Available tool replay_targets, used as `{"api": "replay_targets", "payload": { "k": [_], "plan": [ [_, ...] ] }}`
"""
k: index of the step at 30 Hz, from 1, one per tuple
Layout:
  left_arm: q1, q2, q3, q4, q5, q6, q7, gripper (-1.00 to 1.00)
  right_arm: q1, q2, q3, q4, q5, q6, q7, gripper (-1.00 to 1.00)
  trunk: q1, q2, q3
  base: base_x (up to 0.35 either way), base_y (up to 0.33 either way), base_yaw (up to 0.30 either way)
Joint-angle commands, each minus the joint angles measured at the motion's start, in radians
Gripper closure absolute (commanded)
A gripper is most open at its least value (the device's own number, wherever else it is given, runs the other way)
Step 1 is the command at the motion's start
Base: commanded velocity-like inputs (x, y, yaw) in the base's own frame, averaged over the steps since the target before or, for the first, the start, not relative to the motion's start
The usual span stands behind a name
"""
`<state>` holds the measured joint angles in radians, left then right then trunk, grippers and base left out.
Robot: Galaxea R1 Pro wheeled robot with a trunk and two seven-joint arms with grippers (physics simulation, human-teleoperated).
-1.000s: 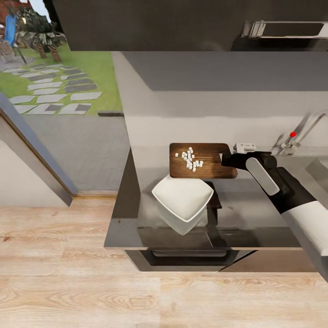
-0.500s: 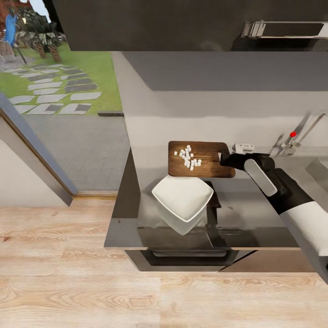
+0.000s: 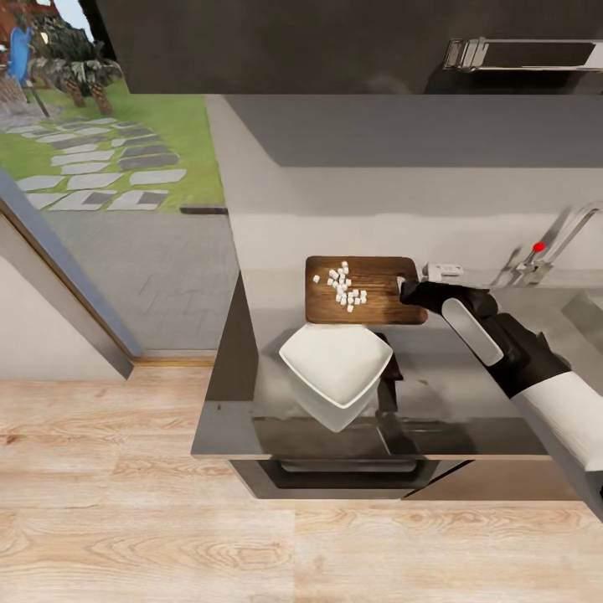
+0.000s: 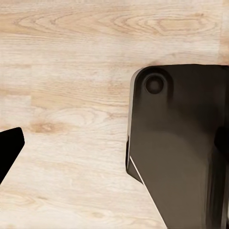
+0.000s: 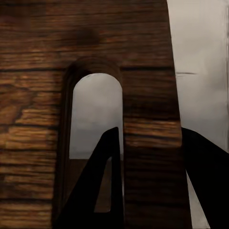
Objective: In the kitchen, take the Vidalia onion out of the sink, dice it on the chopping board with the paring knife, put the diced onion into the bowl on the countertop, then place both the paring knife and the chopping board into the sink.
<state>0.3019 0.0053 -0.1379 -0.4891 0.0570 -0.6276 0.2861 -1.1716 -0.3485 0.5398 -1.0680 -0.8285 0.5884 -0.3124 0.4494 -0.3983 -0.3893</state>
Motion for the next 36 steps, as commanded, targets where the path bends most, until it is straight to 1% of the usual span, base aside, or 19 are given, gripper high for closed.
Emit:
{"api": "replay_targets", "payload": {
  "k": [1,3,5,7,15,17,19,21,23,24,26,30,33,36],
  "plan": [
    [0.0,0.001,-0.006,-0.001,0.006,-0.001,0.005,-1.0,-0.001,-0.002,0.005,0.006,-0.014,-0.021,-0.008,1.0,0.001,-0.002,-0.002,0.0,0.0,0.0],
    [0.0,0.001,-0.006,0.003,0.006,-0.001,0.005,-1.0,0.001,-0.001,0.005,0.023,-0.014,-0.04,0.015,1.0,0.001,-0.002,-0.002,0.0,0.0,0.0],
    [0.0,0.001,-0.006,0.006,0.006,-0.001,0.005,-1.0,0.005,-0.002,0.005,0.042,-0.011,-0.053,0.066,1.0,0.001,-0.002,-0.002,0.0,0.0,0.0],
    [0.0,0.001,-0.006,0.008,0.006,-0.001,0.005,-1.0,0.006,-0.003,0.005,0.052,-0.009,-0.067,0.081,1.0,0.001,-0.002,-0.002,0.0,0.0,0.0],
    [0.0,0.001,-0.006,0.01,0.006,-0.001,0.005,-1.0,0.006,-0.002,0.005,0.074,-0.009,-0.112,0.087,1.0,0.001,-0.002,-0.002,0.0,0.0,0.0],
    [0.0,0.001,-0.006,0.01,0.006,-0.001,0.005,-1.0,0.008,-0.003,0.008,0.075,-0.009,-0.139,0.088,1.0,0.001,-0.002,-0.002,0.0,0.0,0.0],
    [0.0,0.001,-0.006,0.011,0.006,-0.001,0.005,-1.0,0.015,-0.003,0.035,0.076,-0.009,-0.154,0.088,1.0,0.001,-0.002,-0.002,0.0,0.0,0.0],
    [0.0,0.001,-0.006,0.011,0.006,-0.001,0.005,-1.0,0.018,-0.003,0.082,0.077,-0.009,-0.195,0.088,1.0,0.001,-0.002,-0.002,0.0,0.0,0.0],
    [0.0,0.001,-0.006,0.011,0.006,-0.001,0.005,-1.0,0.019,-0.004,0.111,0.079,-0.009,-0.229,0.087,1.0,0.001,-0.002,-0.002,0.0,0.0,0.0],
    [0.0,0.001,-0.006,0.011,0.006,-0.001,0.005,-1.0,0.019,-0.004,0.118,0.079,-0.009,-0.236,0.087,1.0,0.001,-0.002,-0.002,0.0,0.0,0.0],
    [0.0,0.001,-0.006,0.011,0.006,-0.001,0.005,-1.0,0.02,-0.004,0.127,0.08,-0.009,-0.246,0.088,1.0,0.001,-0.002,-0.002,0.0,0.0,0.0],
    [0.0,0.001,-0.006,0.011,0.006,-0.001,0.005,-1.0,0.02,-0.005,0.13,0.081,-0.009,-0.252,0.088,1.0,0.001,-0.002,-0.002,0.0,0.0,0.0],
    [0.0,0.001,-0.006,0.011,0.006,-0.001,0.005,-1.0,0.02,-0.008,0.131,0.085,-0.009,-0.294,0.088,1.0,0.001,-0.002,-0.002,0.0,0.0,0.0],
    [0.0,0.001,-0.006,0.011,0.006,-0.001,0.005,-1.0,0.02,-0.009,0.131,0.103,-0.009,-0.308,0.1,1.0,0.001,-0.002,-0.002,0.0,0.0,0.0]
  ]
}}
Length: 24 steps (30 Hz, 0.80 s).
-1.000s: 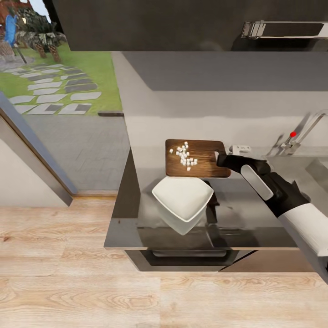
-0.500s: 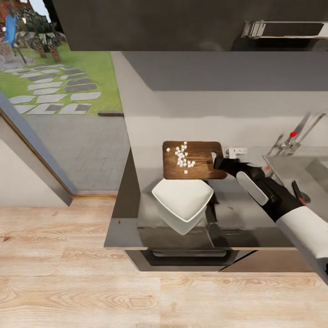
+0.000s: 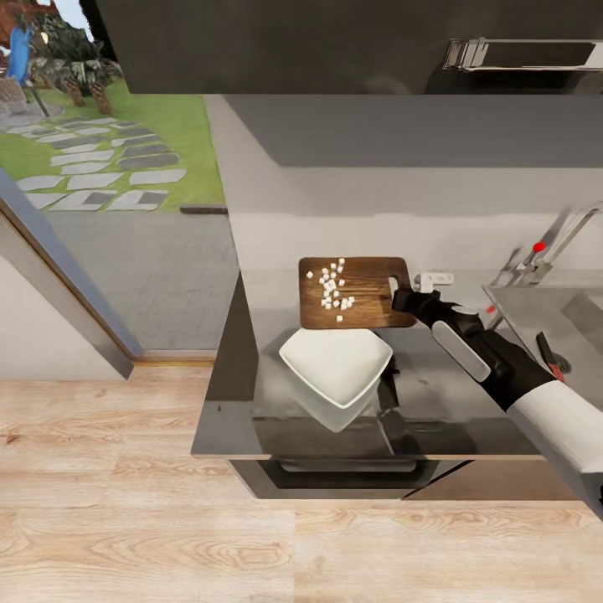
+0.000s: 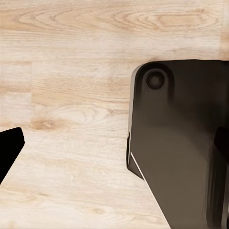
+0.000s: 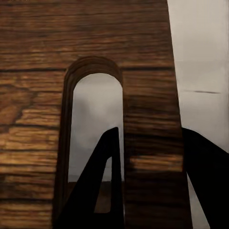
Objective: In the kitchen, take the Vidalia onion out of the sink, dice it on the chopping board with the paring knife, put the diced onion into the bowl on the countertop, then place both the paring knife and the chopping board into the sink.
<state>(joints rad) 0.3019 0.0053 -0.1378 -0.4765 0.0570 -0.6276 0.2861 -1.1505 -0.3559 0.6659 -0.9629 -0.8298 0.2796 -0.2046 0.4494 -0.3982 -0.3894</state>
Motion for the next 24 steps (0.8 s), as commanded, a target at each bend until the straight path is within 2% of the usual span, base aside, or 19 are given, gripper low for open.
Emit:
{"api": "replay_targets", "payload": {
  "k": [1,5,9,13,19,24],
  "plan": [
    [0.0,0.001,-0.006,-0.002,0.006,-0.001,0.005,-1.0,-0.002,-0.001,0.004,0.009,-0.008,-0.005,0.009,1.0,0.001,-0.002,-0.002,0.0,0.0,0.0],
    [0.0,0.001,-0.006,-0.002,0.006,-0.001,0.005,-1.0,-0.002,0.0,0.005,0.05,-0.008,-0.05,0.06,1.0,0.001,-0.002,-0.002,0.0,0.0,0.0],
    [0.0,0.001,-0.006,-0.002,0.006,-0.001,0.005,-1.0,-0.001,0.001,0.006,0.069,-0.008,-0.069,0.068,1.0,0.001,-0.002,-0.002,0.0,0.0,0.0],
    [0.0,0.001,-0.006,-0.002,0.006,-0.001,0.005,-1.0,-0.002,0.001,0.006,0.107,-0.008,-0.15,0.07,1.0,0.001,-0.002,-0.002,0.0,0.0,0.0],
    [0.0,0.001,-0.006,-0.002,0.006,-0.001,0.005,-1.0,-0.002,0.003,0.023,0.172,-0.008,-0.2,0.188,1.0,0.001,-0.002,-0.002,0.0,0.0,0.0],
    [0.0,0.001,-0.006,-0.001,0.006,-0.001,0.005,-1.0,-0.002,0.003,0.026,0.183,-0.008,-0.224,0.203,1.0,0.001,-0.002,-0.002,0.0,0.0,0.0]
  ]
}}
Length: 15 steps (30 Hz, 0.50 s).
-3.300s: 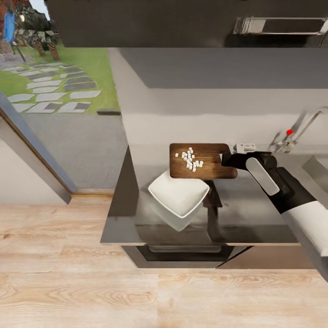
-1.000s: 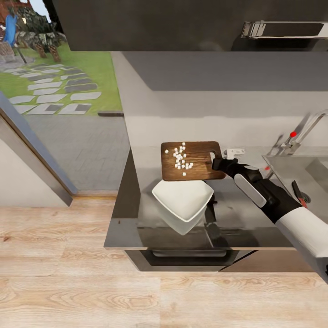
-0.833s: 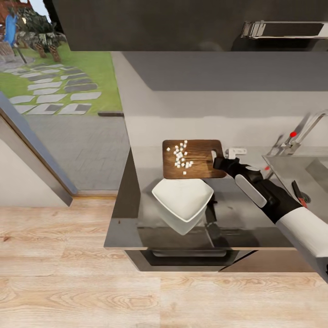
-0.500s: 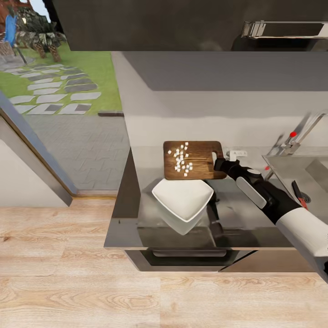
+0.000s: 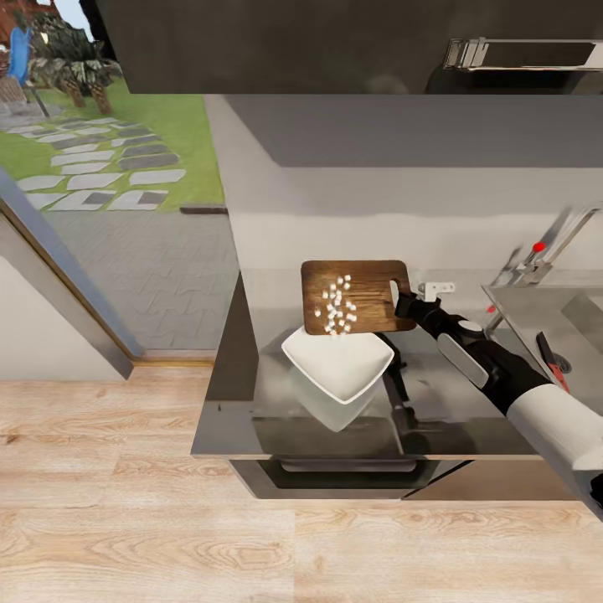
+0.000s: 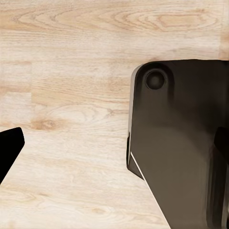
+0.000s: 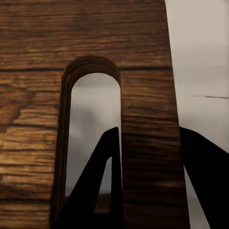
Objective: In the kitchen, take the Vidalia onion out of the sink, dice it on the chopping board with the paring knife, put the diced onion into the bowl on the countertop, then place both the paring knife and the chopping board into the sink.
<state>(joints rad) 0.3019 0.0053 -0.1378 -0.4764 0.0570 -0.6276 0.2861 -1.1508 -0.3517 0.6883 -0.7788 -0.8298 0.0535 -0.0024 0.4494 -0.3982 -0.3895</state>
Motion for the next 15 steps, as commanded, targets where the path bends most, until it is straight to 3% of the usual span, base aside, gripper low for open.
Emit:
{"api": "replay_targets", "payload": {
  "k": [1,15],
  "plan": [
    [0.0,0.001,-0.006,-0.002,0.006,-0.001,0.005,-1.0,-0.001,-0.001,0.003,-0.001,-0.008,0.001,0.001,1.0,0.001,-0.002,-0.002,0.0,0.0,0.0],
    [0.0,0.001,-0.006,-0.002,0.006,-0.001,0.005,-1.0,-0.001,0.0,0.004,0.0,-0.008,0.0,0.033,1.0,0.001,-0.002,-0.002,0.0,0.0,0.0]
  ]
}}
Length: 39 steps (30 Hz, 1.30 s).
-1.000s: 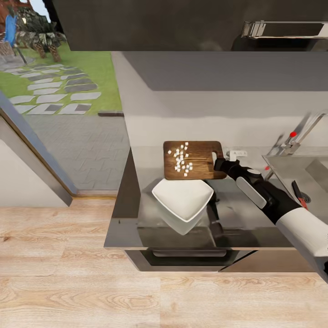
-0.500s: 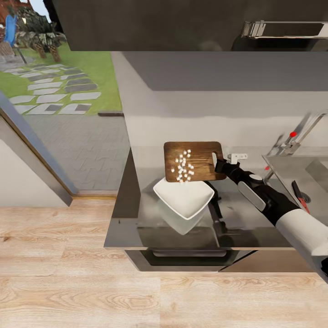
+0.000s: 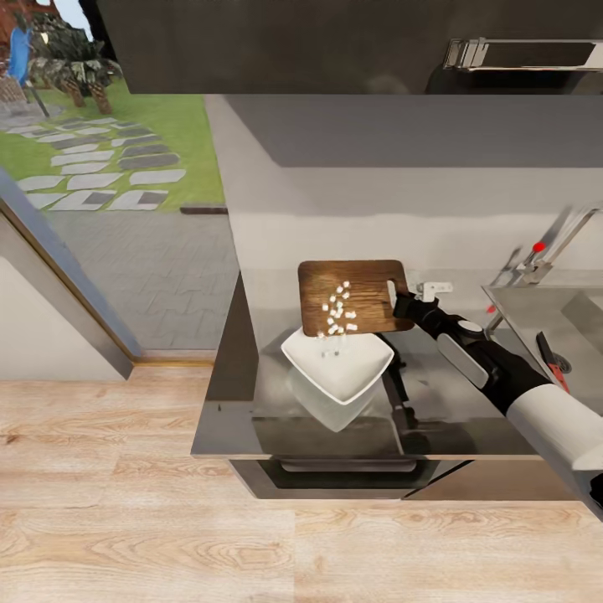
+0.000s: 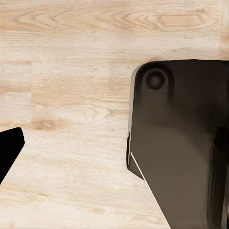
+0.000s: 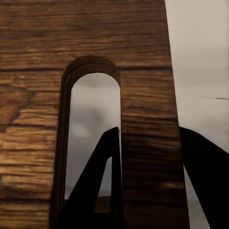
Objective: In the kitchen, take the Vidalia onion out of the sink, dice it on the chopping board with the paring knife, put the diced onion into the bowl on the countertop, then place both the paring knife and the chopping board into the sink.
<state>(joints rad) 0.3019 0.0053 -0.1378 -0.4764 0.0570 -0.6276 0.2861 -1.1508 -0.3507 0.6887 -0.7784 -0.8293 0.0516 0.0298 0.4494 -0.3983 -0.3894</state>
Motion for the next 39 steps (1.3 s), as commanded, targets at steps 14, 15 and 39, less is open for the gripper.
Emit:
{"api": "replay_targets", "payload": {
  "k": [14,15,39],
  "plan": [
    [0.0,0.001,-0.006,-0.001,0.006,-0.001,0.005,-1.0,-0.001,-0.002,0.003,-0.002,-0.011,0.003,0.001,1.0,0.001,-0.002,0.017,0.0,0.0,0.0],
    [0.0,0.001,-0.006,-0.001,0.006,-0.001,0.005,-1.0,-0.001,-0.002,0.003,-0.002,-0.011,0.003,0.001,1.0,0.001,-0.002,0.019,0.0,0.0,0.0],
    [0.0,0.001,-0.006,0.001,0.006,-0.001,0.005,-1.0,-0.001,-0.001,0.004,-0.002,-0.011,0.004,0.001,1.0,0.001,-0.002,0.057,-0.02,0.0,0.0]
  ]
}}
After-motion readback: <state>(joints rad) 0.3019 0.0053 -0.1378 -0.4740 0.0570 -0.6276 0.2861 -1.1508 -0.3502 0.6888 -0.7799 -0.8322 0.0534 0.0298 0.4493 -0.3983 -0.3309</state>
